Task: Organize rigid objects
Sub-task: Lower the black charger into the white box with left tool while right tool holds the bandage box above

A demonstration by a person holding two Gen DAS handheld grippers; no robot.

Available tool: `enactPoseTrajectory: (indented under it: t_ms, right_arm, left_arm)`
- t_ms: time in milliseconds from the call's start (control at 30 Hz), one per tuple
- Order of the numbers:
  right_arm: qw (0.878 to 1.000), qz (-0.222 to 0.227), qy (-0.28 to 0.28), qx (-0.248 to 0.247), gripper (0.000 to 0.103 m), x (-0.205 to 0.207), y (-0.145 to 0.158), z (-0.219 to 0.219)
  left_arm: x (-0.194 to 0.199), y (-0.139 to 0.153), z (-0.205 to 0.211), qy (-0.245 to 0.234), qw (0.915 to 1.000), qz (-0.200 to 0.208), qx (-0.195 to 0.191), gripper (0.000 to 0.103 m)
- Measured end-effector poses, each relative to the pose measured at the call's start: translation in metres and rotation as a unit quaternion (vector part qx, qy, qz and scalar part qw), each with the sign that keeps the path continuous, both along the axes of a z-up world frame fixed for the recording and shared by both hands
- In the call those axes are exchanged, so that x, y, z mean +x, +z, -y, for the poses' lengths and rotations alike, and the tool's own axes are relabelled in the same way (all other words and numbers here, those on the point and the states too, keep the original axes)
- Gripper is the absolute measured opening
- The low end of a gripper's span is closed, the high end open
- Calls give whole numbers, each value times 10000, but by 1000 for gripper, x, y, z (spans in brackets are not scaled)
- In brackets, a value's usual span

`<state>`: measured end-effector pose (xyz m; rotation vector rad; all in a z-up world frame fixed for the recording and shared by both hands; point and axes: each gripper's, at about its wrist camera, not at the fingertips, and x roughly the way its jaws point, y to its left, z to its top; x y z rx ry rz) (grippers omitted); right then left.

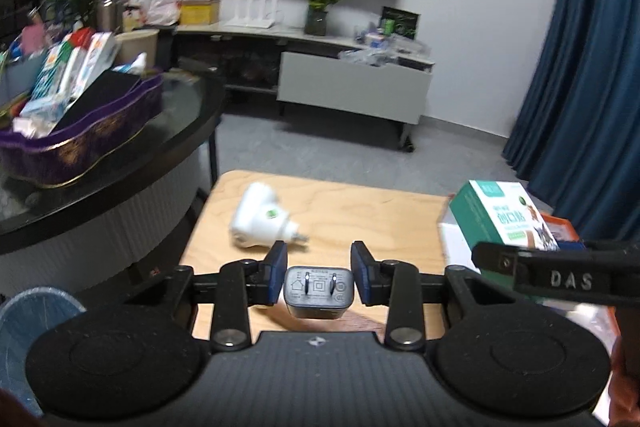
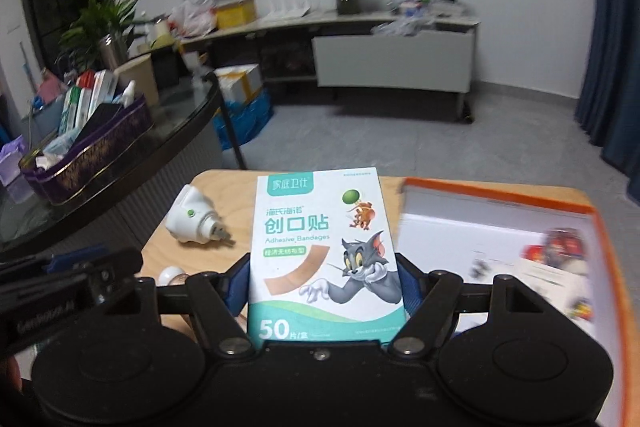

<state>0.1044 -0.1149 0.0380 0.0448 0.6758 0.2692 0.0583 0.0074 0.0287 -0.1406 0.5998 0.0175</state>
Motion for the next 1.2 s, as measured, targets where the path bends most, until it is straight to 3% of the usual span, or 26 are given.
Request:
enactPoseTrajectory:
  t_ms: [533, 1200]
  right_arm:
    - [9944, 110, -1040, 142, 85, -71, 18, 91]
    - [9848, 89, -1729, 99, 85, -102, 13, 148]
  left_arm:
    - [-10, 13, 88, -890, 9960, 78, 92, 36]
    - [-19, 0, 143, -1511, 9885, -70, -32, 36]
